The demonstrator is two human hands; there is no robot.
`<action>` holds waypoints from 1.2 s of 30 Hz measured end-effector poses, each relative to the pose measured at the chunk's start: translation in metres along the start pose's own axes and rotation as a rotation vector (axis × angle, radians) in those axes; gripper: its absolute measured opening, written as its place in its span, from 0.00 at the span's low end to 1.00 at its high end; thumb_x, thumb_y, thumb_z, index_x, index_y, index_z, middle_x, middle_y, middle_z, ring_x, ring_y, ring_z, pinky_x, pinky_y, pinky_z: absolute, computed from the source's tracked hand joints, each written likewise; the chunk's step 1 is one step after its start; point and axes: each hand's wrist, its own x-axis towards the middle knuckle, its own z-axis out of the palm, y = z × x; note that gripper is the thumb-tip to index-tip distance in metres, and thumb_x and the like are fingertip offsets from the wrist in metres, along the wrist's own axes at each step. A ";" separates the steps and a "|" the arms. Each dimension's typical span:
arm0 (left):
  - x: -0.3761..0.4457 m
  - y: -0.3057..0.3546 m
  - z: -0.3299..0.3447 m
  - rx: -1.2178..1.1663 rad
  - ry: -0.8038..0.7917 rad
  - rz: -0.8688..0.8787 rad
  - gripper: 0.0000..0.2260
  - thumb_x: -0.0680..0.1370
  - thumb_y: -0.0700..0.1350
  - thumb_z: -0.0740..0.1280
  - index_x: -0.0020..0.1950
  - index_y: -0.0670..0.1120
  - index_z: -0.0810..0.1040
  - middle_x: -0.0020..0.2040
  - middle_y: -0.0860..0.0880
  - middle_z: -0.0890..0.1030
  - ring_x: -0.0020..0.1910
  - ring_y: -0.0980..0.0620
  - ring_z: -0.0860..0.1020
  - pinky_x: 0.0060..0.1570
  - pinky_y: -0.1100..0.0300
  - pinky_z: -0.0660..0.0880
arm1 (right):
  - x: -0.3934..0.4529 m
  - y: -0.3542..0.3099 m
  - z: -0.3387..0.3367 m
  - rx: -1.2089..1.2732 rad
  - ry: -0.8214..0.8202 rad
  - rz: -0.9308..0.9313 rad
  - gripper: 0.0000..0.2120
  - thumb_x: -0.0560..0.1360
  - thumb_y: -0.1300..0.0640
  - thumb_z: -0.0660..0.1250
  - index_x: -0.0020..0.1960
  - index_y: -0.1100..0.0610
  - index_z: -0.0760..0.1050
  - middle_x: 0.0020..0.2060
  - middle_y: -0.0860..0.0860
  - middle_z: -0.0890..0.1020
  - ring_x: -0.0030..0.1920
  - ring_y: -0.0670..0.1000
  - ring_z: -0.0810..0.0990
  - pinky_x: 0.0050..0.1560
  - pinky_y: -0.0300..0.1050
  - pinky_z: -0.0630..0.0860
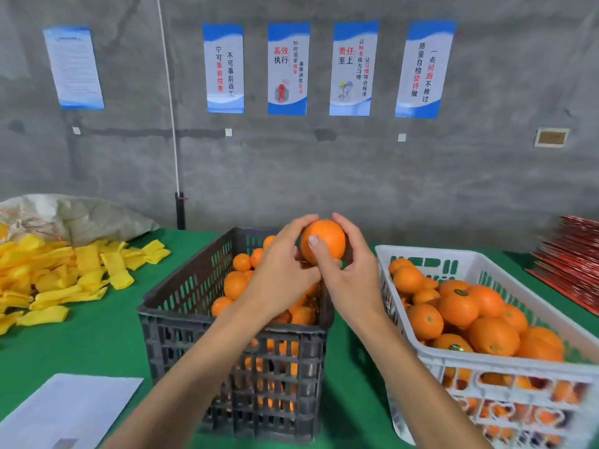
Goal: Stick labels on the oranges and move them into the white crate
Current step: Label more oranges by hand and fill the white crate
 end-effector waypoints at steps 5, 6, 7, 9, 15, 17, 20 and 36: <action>-0.099 -0.019 0.057 -0.330 -0.077 -0.076 0.34 0.73 0.33 0.74 0.72 0.61 0.70 0.69 0.45 0.77 0.61 0.47 0.82 0.58 0.54 0.80 | -0.094 0.013 -0.049 0.027 0.026 0.065 0.28 0.73 0.40 0.75 0.71 0.41 0.72 0.67 0.39 0.77 0.67 0.46 0.78 0.62 0.43 0.78; -0.118 -0.028 0.067 -0.342 -0.083 -0.111 0.35 0.73 0.34 0.74 0.72 0.63 0.70 0.69 0.45 0.76 0.61 0.47 0.82 0.57 0.54 0.80 | -0.115 0.021 -0.057 0.008 0.010 0.096 0.29 0.73 0.39 0.75 0.71 0.40 0.72 0.67 0.38 0.77 0.67 0.45 0.77 0.62 0.42 0.78; -0.137 -0.040 0.078 -0.326 -0.092 -0.143 0.36 0.73 0.33 0.74 0.72 0.64 0.70 0.70 0.46 0.75 0.62 0.47 0.82 0.58 0.54 0.80 | -0.136 0.030 -0.063 -0.013 -0.011 0.135 0.29 0.72 0.37 0.75 0.71 0.39 0.72 0.67 0.37 0.76 0.67 0.43 0.77 0.61 0.41 0.78; -0.169 -0.065 0.095 -0.241 -0.099 -0.184 0.37 0.73 0.34 0.75 0.72 0.65 0.69 0.72 0.51 0.72 0.63 0.48 0.81 0.59 0.52 0.80 | -0.173 0.050 -0.073 -0.053 -0.067 0.221 0.30 0.71 0.35 0.75 0.71 0.37 0.72 0.67 0.34 0.76 0.66 0.40 0.77 0.60 0.38 0.78; -0.238 -0.119 0.116 -0.128 -0.169 -0.374 0.32 0.73 0.48 0.76 0.71 0.69 0.69 0.69 0.57 0.68 0.57 0.54 0.83 0.53 0.56 0.82 | -0.242 0.094 -0.090 -0.240 -0.306 0.468 0.22 0.77 0.35 0.66 0.69 0.38 0.71 0.67 0.40 0.77 0.64 0.40 0.77 0.66 0.46 0.76; -0.250 -0.130 0.117 -0.142 -0.146 -0.444 0.31 0.72 0.53 0.77 0.71 0.69 0.68 0.69 0.57 0.68 0.59 0.54 0.82 0.55 0.56 0.82 | -0.254 0.101 -0.100 -0.360 -0.425 0.467 0.22 0.80 0.36 0.60 0.72 0.40 0.68 0.69 0.44 0.76 0.68 0.44 0.75 0.69 0.47 0.74; -0.263 -0.141 0.115 -0.113 -0.110 -0.504 0.33 0.73 0.58 0.75 0.73 0.69 0.63 0.71 0.56 0.68 0.60 0.55 0.81 0.58 0.55 0.81 | -0.275 0.109 -0.119 -0.648 -0.668 0.366 0.35 0.78 0.27 0.55 0.79 0.45 0.63 0.76 0.40 0.66 0.76 0.43 0.64 0.78 0.43 0.57; -0.282 -0.150 0.117 -0.012 -0.183 -0.372 0.35 0.76 0.63 0.71 0.78 0.67 0.56 0.73 0.64 0.62 0.60 0.61 0.79 0.56 0.59 0.81 | -0.305 0.125 -0.131 -0.691 -0.565 0.027 0.19 0.78 0.40 0.68 0.61 0.50 0.85 0.63 0.43 0.82 0.63 0.48 0.78 0.65 0.52 0.74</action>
